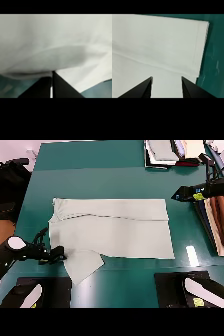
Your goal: Fold the shirts.
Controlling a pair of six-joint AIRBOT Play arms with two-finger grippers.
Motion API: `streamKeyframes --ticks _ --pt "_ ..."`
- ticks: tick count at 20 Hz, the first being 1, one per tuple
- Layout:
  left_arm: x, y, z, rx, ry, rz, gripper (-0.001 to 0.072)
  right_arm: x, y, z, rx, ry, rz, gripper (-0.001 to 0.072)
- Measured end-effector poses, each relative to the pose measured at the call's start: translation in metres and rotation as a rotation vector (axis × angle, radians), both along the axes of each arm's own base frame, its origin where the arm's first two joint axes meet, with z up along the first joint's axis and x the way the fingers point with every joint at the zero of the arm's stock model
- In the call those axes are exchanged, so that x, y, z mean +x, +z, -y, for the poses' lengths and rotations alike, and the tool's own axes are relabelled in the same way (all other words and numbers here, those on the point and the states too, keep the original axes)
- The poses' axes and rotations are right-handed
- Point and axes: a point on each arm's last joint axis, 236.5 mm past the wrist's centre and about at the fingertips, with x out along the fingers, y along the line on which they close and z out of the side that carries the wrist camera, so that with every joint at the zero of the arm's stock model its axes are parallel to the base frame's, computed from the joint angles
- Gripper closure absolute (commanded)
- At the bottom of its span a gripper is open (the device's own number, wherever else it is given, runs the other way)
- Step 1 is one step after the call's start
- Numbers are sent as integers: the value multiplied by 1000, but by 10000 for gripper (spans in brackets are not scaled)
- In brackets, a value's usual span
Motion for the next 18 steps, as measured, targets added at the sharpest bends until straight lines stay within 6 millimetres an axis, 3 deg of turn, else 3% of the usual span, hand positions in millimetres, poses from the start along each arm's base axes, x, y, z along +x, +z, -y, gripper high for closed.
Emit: streamKeyframes --ticks 3,5,9,13,15,16,18 --pt "-8 5 9 -43 -42 -13 685 -28 -22 11 11 -19 -105 279" --pt "-10 9 12 -58 -61 -9 685 -62 -50 26 1 -49 -214 103" --pt "1 22 10 -49 -82 49 685 -145 -109 45 17 -138 -450 146" --pt "13 33 7 -34 -90 101 685 -207 -154 30 96 -174 -648 254" --pt "16 35 6 -28 -93 112 685 -218 -167 16 139 -168 -693 265" --pt "16 36 6 -24 -94 115 685 -220 -171 8 157 -158 -702 310" --pt "18 36 5 -19 -96 120 686 -220 -177 -4 169 -127 -709 619"
